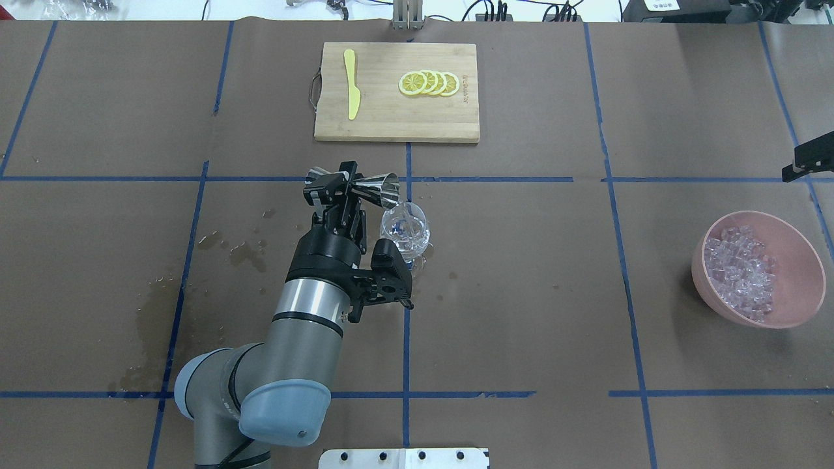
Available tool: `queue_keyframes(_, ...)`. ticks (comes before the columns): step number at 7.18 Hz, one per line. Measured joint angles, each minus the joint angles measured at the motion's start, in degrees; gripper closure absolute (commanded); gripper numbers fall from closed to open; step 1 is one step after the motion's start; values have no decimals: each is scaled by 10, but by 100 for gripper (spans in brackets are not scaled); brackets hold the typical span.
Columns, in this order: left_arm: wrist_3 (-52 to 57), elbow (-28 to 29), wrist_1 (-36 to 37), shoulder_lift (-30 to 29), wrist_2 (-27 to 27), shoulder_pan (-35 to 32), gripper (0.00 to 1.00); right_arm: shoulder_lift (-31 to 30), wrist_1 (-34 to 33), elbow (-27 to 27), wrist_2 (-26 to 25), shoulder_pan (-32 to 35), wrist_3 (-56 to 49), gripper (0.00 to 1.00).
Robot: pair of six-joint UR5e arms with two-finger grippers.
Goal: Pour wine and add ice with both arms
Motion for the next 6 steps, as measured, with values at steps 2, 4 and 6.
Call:
queue_keyframes(2,53,-2,0,0,28,6,100,0,0,0,0,0,1,0)
queue_keyframes(4,88,-2,1,0,42,11,100,0,0,0,0,0,1,0)
queue_keyframes(6,125,-2,1,0,60,19,100,0,0,-1,0,0,1,0)
